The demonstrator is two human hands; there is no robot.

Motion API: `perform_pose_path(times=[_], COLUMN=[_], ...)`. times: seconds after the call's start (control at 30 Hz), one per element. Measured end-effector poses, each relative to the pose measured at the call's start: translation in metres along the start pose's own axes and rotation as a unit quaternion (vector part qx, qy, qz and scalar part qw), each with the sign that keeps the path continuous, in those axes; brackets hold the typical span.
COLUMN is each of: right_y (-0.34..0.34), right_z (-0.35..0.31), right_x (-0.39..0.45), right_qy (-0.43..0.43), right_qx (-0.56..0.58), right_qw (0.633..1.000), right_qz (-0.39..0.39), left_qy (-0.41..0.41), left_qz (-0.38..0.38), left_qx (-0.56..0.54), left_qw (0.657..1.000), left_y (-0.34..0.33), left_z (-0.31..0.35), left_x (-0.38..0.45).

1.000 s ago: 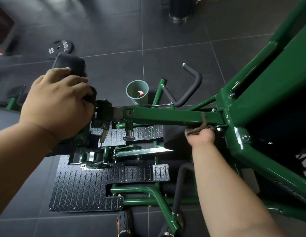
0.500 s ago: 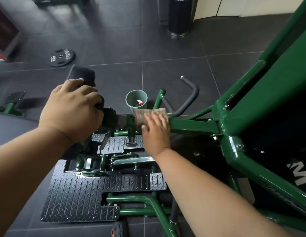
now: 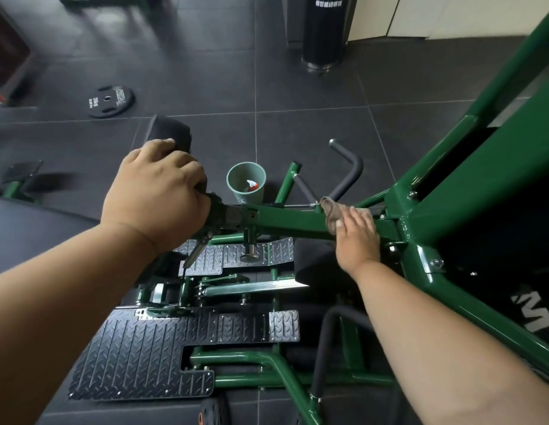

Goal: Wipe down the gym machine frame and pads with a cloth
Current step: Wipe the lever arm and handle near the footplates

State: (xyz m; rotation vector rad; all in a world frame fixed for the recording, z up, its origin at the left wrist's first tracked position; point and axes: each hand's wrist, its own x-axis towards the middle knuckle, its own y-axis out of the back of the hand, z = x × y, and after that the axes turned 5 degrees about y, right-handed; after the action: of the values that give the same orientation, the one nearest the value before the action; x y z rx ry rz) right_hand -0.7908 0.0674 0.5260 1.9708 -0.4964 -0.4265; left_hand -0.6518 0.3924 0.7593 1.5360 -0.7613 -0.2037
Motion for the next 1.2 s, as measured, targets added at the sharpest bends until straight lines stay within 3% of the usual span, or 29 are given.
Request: perform_pose_path(times=[0.3, 0.43, 0.67, 0.93, 1.03, 1.1, 1.2], right_y=[-0.011, -0.006, 0.012, 0.002, 0.000, 0.004, 0.024], right_z=[-0.156, -0.123, -0.004, -0.044, -0.050, -0.057, -0.070], right_x=[-0.012, -0.004, 0.008, 0.020, 0.006, 0.005, 0.025], right_qy=[0.152, 0.170, 0.015, -0.009, 0.046, 0.078, 0.041], right_qx=[0.061, 0.029, 0.021, -0.026, -0.033, -0.045, -0.068], right_qw=[0.986, 0.985, 1.000, 0.999, 0.995, 0.994, 0.996], right_qz=[-0.014, -0.025, -0.011, 0.032, 0.080, 0.056, -0.040], left_qy=[-0.007, -0.012, -0.009, -0.007, -0.003, -0.003, -0.003], left_qz=[-0.015, -0.011, -0.014, -0.010, -0.004, -0.003, 0.001], left_qx=[0.000, -0.011, -0.015, -0.015, -0.017, -0.018, -0.022], left_qw=[1.000, 1.000, 1.000, 1.000, 1.000, 1.000, 1.000], left_y=[0.001, 0.002, 0.000, -0.001, -0.002, -0.003, -0.003], left_z=[0.000, 0.000, -0.002, -0.003, -0.003, -0.003, -0.003], left_x=[-0.001, 0.000, -0.001, -0.001, 0.000, -0.001, -0.001])
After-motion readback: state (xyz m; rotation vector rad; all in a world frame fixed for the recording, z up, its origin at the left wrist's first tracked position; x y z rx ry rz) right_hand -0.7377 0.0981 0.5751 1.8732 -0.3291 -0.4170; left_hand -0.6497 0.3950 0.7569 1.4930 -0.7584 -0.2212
